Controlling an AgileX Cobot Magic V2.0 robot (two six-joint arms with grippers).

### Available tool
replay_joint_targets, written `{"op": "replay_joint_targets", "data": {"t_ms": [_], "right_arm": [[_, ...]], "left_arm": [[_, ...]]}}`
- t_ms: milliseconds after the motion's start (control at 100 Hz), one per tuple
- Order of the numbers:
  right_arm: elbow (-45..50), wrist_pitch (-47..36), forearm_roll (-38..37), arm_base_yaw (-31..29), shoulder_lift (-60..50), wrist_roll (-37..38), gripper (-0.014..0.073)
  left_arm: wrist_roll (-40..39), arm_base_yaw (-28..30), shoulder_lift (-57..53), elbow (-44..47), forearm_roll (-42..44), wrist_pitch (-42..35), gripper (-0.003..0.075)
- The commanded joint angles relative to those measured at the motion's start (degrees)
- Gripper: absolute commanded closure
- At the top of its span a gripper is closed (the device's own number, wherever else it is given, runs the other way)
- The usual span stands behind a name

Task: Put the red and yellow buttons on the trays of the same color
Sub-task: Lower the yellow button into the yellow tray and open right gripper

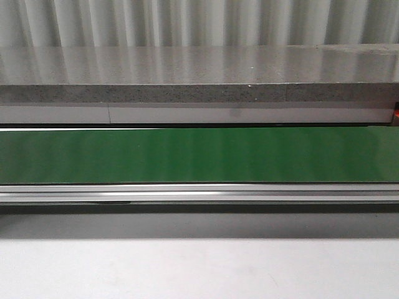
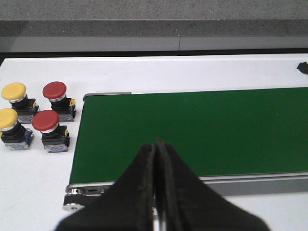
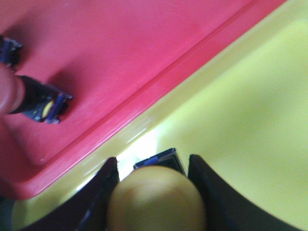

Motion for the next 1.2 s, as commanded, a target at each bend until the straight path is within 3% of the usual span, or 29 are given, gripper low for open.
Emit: {"op": "replay_joint_targets", "data": {"t_ms": [0, 330, 520, 620, 930, 1190], "right_arm": [[-1.4, -3.6, 0.5, -0.5, -0.4, 0.1, 0.0356], [-1.4, -4.0, 0.5, -0.6, 4.5, 0.2, 0.0331], [-1.4, -4.2, 0.9, -0.7, 4.5, 0.2, 0.0077], [-1.4, -3.8, 1.6, -0.7, 4.2, 0.2, -0.0008], [-1.5, -3.6, 4.5, 0.6, -5.2, 0.2, -0.0010], [-1.5, -3.2, 4.5, 11.3, -15.6, -2.5, -0.0010]], "left_arm": [[0.1, -0.5, 0.2, -1.5, -0.9, -4.2, 0.0740], [0.1, -0.5, 0.2, -1.5, -0.9, -4.2, 0.0740], [0.1, -0.5, 0.2, -1.5, -0.9, -4.2, 0.0740], [0.1, -0.5, 0.2, -1.5, -0.9, -4.2, 0.0740], [0.1, -0.5, 0.2, -1.5, -0.9, -4.2, 0.0740], [0.1, -0.5, 0.2, -1.5, -0.9, -4.2, 0.0740]]}}
